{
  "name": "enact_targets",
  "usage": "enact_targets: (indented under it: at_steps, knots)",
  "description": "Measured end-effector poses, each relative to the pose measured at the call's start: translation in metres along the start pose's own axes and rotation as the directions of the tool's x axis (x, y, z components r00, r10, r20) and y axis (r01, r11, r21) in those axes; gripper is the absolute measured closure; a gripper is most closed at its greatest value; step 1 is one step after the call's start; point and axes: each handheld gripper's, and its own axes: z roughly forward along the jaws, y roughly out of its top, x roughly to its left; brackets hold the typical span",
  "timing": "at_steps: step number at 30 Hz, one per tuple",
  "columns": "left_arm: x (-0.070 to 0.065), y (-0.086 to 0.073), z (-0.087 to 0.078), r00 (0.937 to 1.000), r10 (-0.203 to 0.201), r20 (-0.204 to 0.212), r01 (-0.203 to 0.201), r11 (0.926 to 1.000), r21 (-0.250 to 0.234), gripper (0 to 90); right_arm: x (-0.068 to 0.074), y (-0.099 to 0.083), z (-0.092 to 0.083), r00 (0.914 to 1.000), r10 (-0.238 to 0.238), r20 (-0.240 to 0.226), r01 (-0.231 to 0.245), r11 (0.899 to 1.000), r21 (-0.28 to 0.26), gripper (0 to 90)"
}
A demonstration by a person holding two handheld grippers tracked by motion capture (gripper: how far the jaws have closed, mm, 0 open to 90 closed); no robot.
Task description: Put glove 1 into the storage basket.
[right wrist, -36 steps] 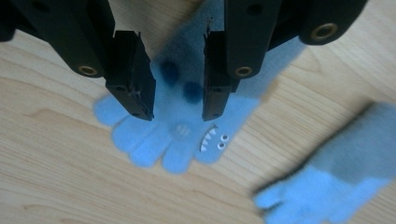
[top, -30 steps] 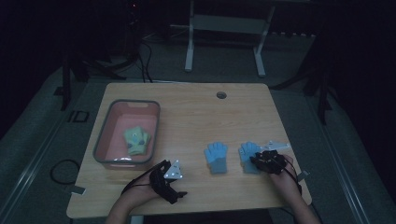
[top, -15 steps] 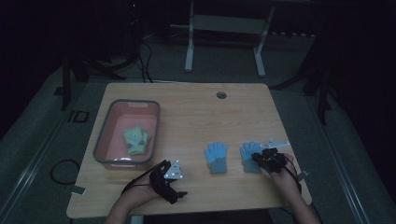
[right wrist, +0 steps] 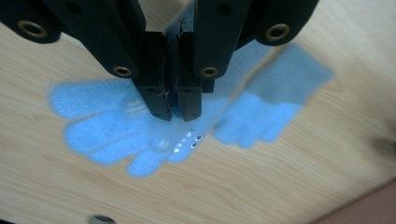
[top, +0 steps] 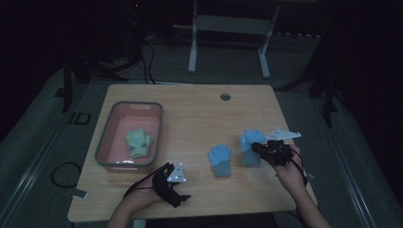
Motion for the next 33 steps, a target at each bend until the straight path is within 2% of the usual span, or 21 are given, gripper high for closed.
enact_targets:
  at_steps: [3, 8, 15, 23, 29, 33]
  knots:
    - [0.0, 0.0, 0.0, 1.0, 0.001, -0.002, -0.001, 1.0, -0.001, 9.6, 0.01, 0.007, 0.005, 0.9981, -0.023, -0.057, 0.022, 1.0, -0.009, 84.8]
    - [0.0, 0.001, -0.001, 0.9999, 0.002, -0.013, -0.002, 0.9999, -0.01, 9.7, 0.029, 0.012, 0.02, 0.9914, -0.05, -0.121, 0.05, 0.999, -0.002, 84.8]
    - [0.0, 0.0, -0.002, 0.9999, 0.001, -0.017, -0.002, 0.9999, -0.011, 9.7, 0.05, 0.016, 0.043, 0.9734, -0.083, -0.213, 0.091, 0.995, 0.028, 84.8]
    - [0.0, 0.0, -0.002, 0.9998, -0.004, -0.018, 0.004, 0.9999, -0.014, 9.7, 0.056, 0.013, 0.062, 0.9634, -0.101, -0.248, 0.121, 0.991, 0.065, 84.7]
    - [0.002, 0.001, -0.004, 0.9989, -0.016, -0.044, 0.015, 0.9996, -0.024, 9.7, 0.055, 0.008, 0.073, 0.963, -0.094, -0.253, 0.121, 0.988, 0.094, 84.4]
    - [0.001, 0.001, -0.004, 0.999, -0.019, -0.04, 0.018, 0.9996, -0.021, 9.6, 0.052, 0.001, 0.083, 0.9663, -0.084, -0.243, 0.118, 0.985, 0.129, 83.8]
